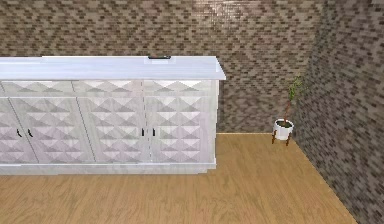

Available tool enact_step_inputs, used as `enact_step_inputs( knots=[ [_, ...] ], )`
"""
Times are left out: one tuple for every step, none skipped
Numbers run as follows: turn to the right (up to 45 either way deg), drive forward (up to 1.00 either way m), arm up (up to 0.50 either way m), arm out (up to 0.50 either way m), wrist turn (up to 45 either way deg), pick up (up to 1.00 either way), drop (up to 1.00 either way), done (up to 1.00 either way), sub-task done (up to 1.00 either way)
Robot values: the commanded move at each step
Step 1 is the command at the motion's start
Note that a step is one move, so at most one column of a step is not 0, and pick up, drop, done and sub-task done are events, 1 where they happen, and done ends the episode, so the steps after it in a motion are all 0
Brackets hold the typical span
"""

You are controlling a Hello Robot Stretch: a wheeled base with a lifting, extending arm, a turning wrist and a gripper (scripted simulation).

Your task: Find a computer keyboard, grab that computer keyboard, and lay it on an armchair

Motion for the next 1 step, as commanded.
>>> enact_step_inputs(
  knots=[
    [0.0, 0.00, 0.00, 0.00, 0.0, 1.00, 0.00, 0.00, 0.00]
  ],
)
